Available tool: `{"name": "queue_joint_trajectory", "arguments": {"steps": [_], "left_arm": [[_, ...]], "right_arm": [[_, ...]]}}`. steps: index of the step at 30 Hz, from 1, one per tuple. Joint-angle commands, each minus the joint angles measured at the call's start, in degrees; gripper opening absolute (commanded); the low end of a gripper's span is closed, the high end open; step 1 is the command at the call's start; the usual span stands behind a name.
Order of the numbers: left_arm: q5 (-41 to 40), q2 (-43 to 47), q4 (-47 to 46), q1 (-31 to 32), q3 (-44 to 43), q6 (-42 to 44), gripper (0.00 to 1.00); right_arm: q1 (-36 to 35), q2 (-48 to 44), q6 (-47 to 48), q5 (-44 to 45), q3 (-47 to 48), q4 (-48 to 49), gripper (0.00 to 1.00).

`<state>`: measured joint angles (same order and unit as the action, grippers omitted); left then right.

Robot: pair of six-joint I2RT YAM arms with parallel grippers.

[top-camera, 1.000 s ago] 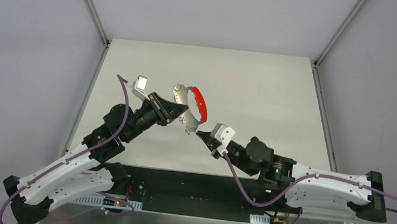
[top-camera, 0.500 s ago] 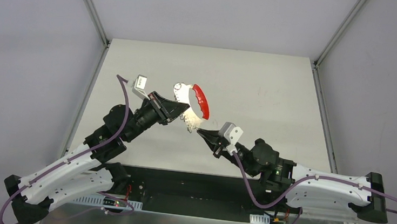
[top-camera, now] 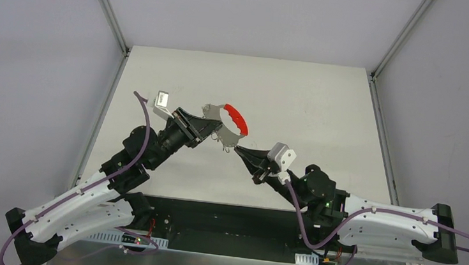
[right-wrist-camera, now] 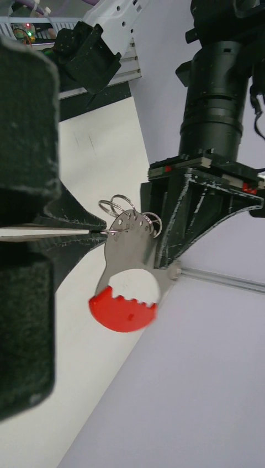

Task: Put the keys on the keyring

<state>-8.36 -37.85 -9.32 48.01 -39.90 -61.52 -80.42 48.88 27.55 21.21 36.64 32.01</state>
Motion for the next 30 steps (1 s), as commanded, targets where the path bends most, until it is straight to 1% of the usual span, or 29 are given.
{"name": "queue_joint_trajectory", "arguments": {"steps": [1,7,12,20,23,25,27,30], "left_arm": [[-5.20,0.16,5.81,-0.27,0.37,-2.84,0.26],[-6.89,0.69,7.80,-0.26,0.74,-3.80,0.33],[-6.22,1.03,8.82,-0.28,0.65,-3.62,0.34],[-1.30,2.52,8.72,-0.28,-0.93,0.34,0.37],[2.20,2.52,4.08,-0.28,-0.62,4.44,0.37],[6.03,2.31,-1.61,-0.25,0.20,7.59,0.37],[11.03,1.67,-5.43,-0.27,-0.12,10.93,0.37],[17.05,-0.27,-7.65,-0.26,-2.31,16.30,0.36]], "right_arm": [[-0.73,-1.93,2.02,0.41,2.67,7.36,0.00],[-1.22,-2.73,2.83,0.58,3.09,6.04,0.00],[-1.48,-3.37,3.12,1.08,3.27,4.33,0.00],[-1.69,-5.50,2.70,1.41,2.59,1.72,0.00],[-1.67,-6.65,1.97,0.24,2.55,0.04,0.00],[-1.67,-6.93,1.57,-0.26,3.06,-1.45,0.00],[-1.67,-7.13,0.68,-0.96,4.51,-3.96,0.00],[-1.67,-7.22,-1.43,-2.62,7.33,-9.45,0.00]]}}
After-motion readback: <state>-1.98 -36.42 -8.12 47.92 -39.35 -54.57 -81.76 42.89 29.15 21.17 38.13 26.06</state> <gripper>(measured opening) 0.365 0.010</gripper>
